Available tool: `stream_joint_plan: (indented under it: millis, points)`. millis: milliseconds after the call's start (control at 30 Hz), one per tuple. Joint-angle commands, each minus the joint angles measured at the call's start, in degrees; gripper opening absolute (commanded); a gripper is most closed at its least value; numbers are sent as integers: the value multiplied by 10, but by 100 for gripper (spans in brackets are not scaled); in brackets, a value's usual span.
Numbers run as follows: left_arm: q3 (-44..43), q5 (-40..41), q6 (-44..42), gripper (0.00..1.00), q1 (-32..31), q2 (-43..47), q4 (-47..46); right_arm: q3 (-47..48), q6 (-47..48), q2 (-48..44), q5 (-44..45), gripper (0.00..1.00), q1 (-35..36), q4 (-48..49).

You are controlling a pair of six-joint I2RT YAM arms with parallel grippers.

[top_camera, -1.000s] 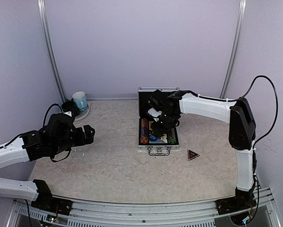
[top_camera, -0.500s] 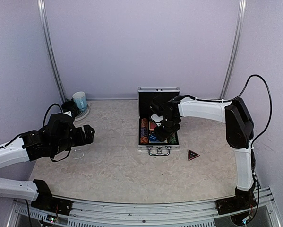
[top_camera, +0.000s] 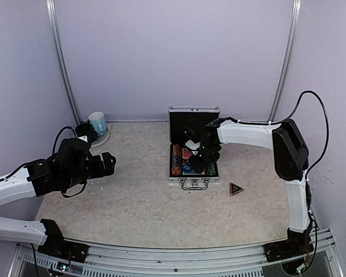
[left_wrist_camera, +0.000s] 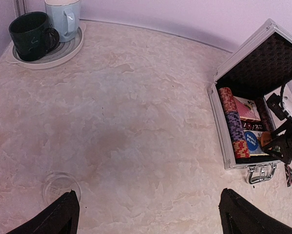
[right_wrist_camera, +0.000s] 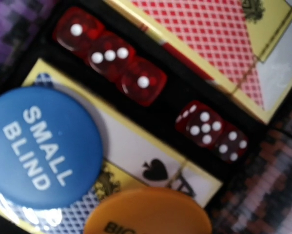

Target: Pack up texas hold em set

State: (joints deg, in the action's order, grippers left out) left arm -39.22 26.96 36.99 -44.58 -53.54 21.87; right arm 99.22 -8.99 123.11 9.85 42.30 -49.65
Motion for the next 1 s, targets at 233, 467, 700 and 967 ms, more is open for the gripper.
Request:
stream_joint_plan:
  millis: [233, 467, 700, 967]
  points:
    - [5, -8, -3, 99, 4, 3, -15, 6, 0, -2, 28, 72, -5, 17]
    - [15, -20, 9, 99, 4, 1, -3, -22, -8, -57, 15, 78, -3, 32]
    - [37, 2, 90, 99, 11, -33, 72, -91, -22, -137, -1, 82, 11, 55]
    - [24, -53, 117, 99, 103, -146, 90, -134, -31, -189, 7, 84, 30, 65]
